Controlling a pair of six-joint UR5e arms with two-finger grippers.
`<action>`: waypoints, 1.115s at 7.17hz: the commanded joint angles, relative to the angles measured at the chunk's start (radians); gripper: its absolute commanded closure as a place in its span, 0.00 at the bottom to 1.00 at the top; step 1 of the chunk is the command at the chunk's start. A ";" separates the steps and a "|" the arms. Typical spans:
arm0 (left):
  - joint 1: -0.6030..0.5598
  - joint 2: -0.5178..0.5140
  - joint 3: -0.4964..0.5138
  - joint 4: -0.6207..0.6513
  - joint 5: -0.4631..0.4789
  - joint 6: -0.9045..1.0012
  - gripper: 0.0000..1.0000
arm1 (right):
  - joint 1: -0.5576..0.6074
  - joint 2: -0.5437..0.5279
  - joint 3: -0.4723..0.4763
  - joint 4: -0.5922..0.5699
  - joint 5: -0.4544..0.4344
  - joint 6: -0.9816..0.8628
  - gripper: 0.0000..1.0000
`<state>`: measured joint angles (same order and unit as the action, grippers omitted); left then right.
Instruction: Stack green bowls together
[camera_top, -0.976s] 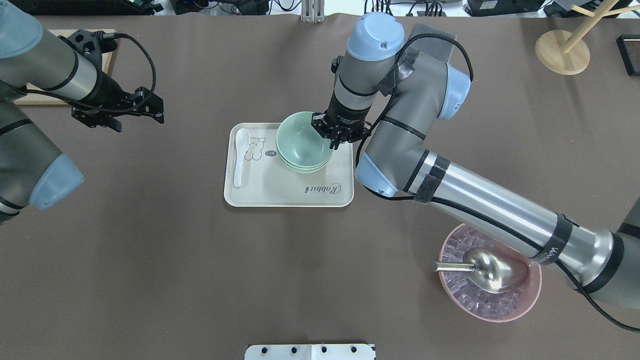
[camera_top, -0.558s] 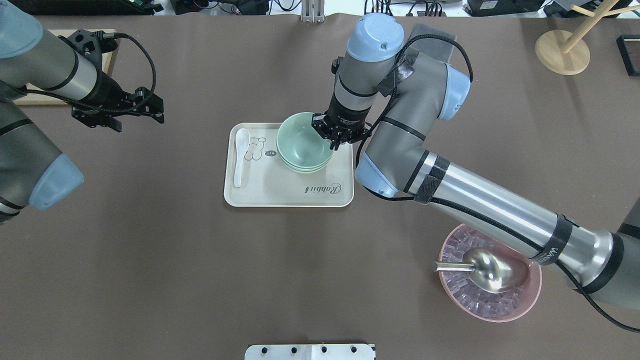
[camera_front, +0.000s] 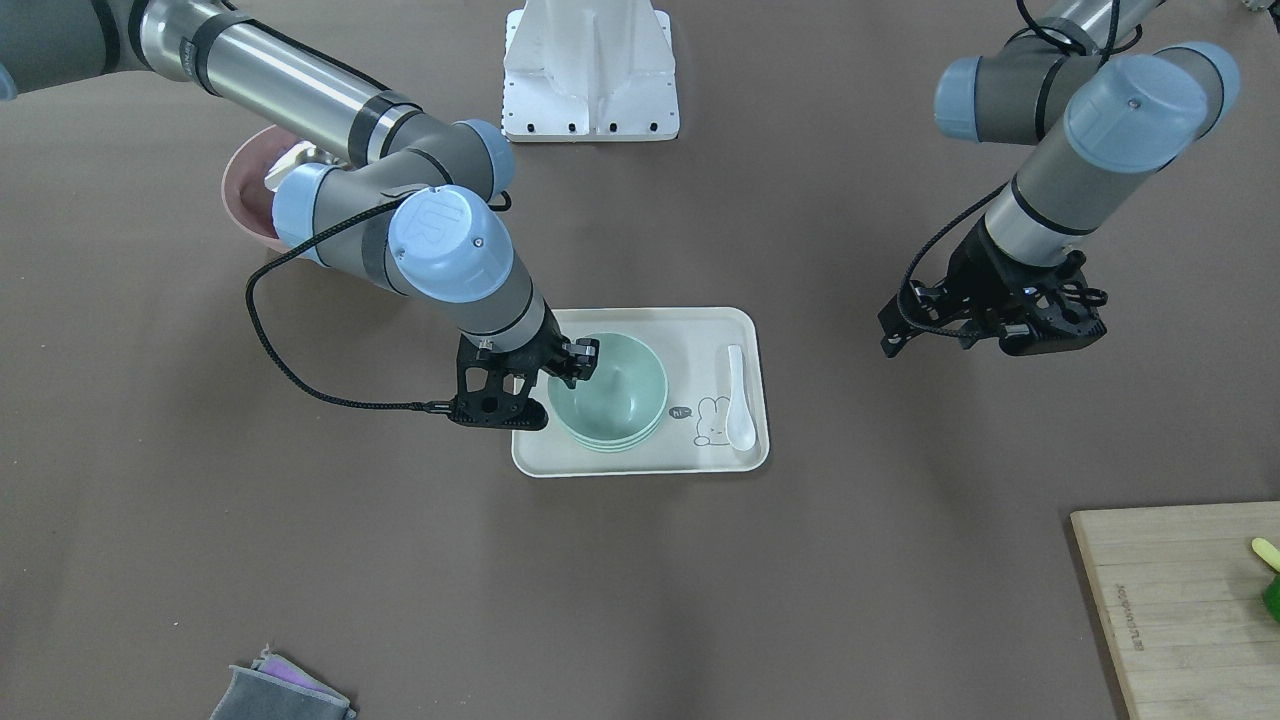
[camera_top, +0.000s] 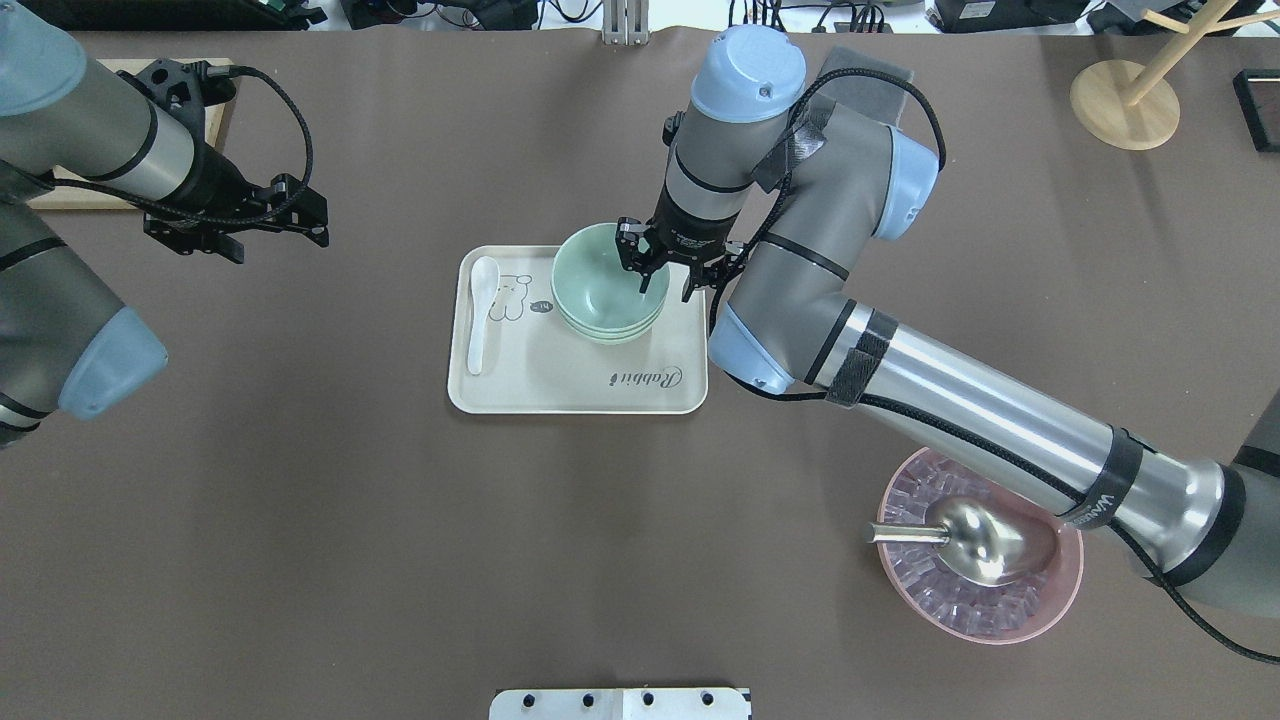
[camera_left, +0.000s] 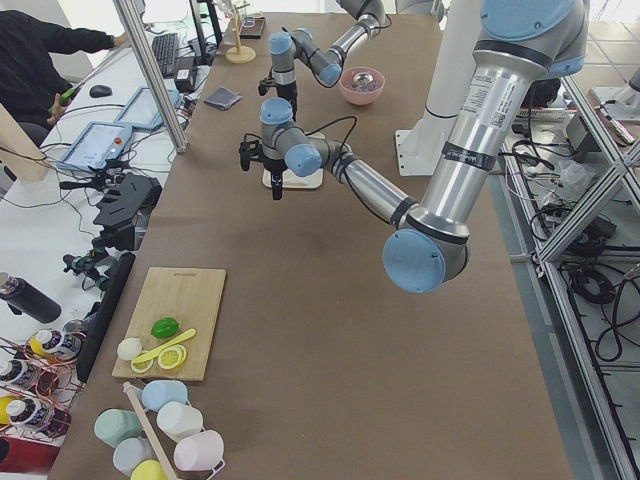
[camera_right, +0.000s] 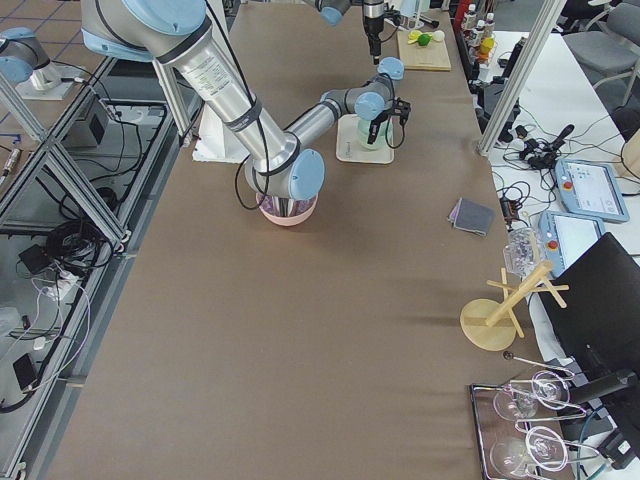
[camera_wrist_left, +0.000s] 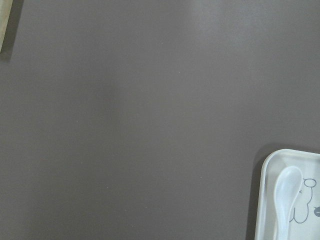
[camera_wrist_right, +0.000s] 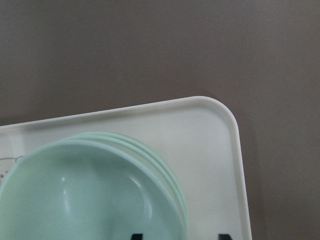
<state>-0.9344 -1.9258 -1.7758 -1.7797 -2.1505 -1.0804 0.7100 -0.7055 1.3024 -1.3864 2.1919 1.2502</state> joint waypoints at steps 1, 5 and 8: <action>-0.003 0.002 -0.008 -0.001 0.003 0.005 0.02 | 0.058 -0.009 0.035 -0.012 0.084 -0.001 0.00; -0.116 0.096 -0.043 0.082 -0.006 0.099 0.02 | 0.181 -0.277 0.376 -0.330 0.106 -0.258 0.00; -0.258 0.249 -0.082 0.072 -0.023 0.383 0.02 | 0.433 -0.571 0.504 -0.525 0.081 -0.904 0.00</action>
<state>-1.1267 -1.7394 -1.8410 -1.7065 -2.1619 -0.8229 1.0275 -1.1252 1.7692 -1.8788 2.2738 0.6270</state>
